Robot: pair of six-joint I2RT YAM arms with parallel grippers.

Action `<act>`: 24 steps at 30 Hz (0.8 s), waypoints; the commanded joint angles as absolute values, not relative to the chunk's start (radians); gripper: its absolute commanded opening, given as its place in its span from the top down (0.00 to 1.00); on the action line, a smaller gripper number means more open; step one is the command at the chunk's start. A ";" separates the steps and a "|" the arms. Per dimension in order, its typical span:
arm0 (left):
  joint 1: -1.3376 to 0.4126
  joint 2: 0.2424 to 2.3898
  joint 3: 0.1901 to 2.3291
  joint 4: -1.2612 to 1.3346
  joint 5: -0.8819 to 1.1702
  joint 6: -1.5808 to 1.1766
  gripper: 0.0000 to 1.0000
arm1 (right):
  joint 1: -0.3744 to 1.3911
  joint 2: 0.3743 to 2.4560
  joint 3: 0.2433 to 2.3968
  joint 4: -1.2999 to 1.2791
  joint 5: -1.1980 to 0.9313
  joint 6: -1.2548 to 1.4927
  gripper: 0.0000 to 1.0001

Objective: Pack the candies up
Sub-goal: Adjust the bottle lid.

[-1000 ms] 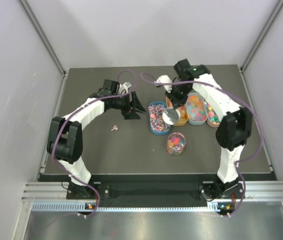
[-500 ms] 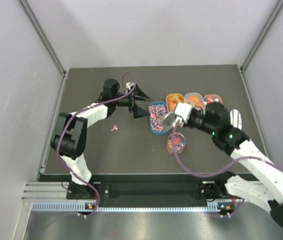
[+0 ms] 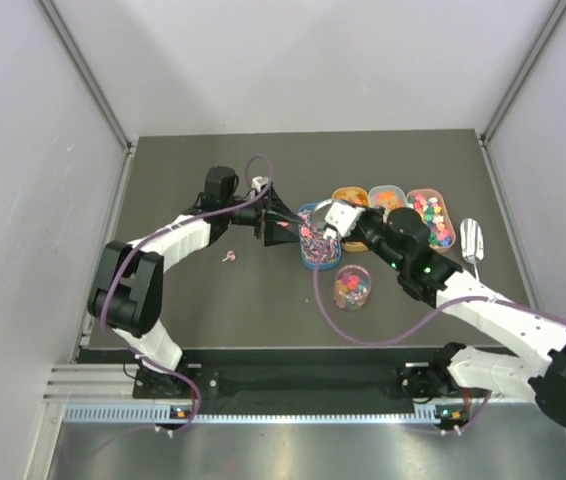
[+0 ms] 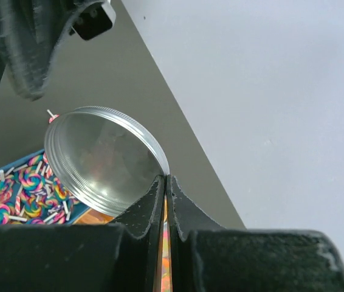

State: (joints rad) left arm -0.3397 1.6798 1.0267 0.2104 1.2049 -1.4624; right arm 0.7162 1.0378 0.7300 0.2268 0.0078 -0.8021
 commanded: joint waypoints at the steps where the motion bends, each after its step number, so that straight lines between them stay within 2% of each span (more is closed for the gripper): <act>1: -0.350 1.617 1.130 -0.033 1.117 -1.100 0.46 | 0.729 1.101 0.859 0.209 0.086 -0.738 1.00; 2: -0.350 1.624 1.191 -0.195 1.001 -0.748 0.50 | 0.727 1.115 0.905 0.204 0.113 -0.695 1.00; 4: -0.394 1.621 1.335 -0.543 0.782 -0.423 0.48 | 0.710 1.158 0.955 0.154 0.130 -0.582 1.00; 5: -0.422 1.608 1.348 -0.570 0.635 -0.250 0.48 | 0.692 1.175 1.004 0.096 0.117 -0.522 1.00; 8: -0.440 1.597 1.327 -0.539 0.653 -0.302 0.50 | 0.678 1.155 1.014 0.098 0.075 -0.483 1.00; 9: -0.416 1.597 1.309 -0.507 0.767 -0.348 0.50 | 0.681 1.146 1.006 0.106 0.066 -0.480 1.00; 10: -0.410 1.592 1.266 -0.473 0.793 -0.388 0.50 | 0.681 1.138 0.999 0.109 0.058 -0.471 1.00; 13: -0.420 1.556 1.244 -0.436 0.738 -0.384 0.47 | 0.681 1.140 1.012 0.029 0.058 -0.456 1.00; 15: -0.429 1.548 1.268 -0.500 0.695 -0.275 0.45 | 0.667 1.143 1.015 0.002 0.054 -0.434 1.00; 18: -0.428 1.506 1.266 -0.444 0.652 -0.201 0.39 | 0.652 1.140 1.011 -0.038 0.037 -0.408 1.00; 19: -0.420 1.508 1.272 -0.428 0.702 -0.218 0.39 | 0.644 1.137 1.017 -0.058 0.003 -0.397 1.00; 22: -0.329 1.558 1.234 -0.257 0.921 -0.551 0.44 | 0.632 1.132 1.017 -0.069 0.005 -0.356 1.00; 23: -0.304 1.596 1.185 -0.116 1.086 -0.911 0.48 | 0.627 1.128 1.017 -0.072 0.008 -0.345 1.00; 24: -0.278 1.604 1.111 0.303 1.133 -1.136 0.52 | 0.623 1.129 1.022 -0.084 0.006 -0.344 1.00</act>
State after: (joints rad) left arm -0.3626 1.5700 1.2198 -0.3004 0.8654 -0.5602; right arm 0.6369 1.1564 0.9710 -0.0654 0.0292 -0.4046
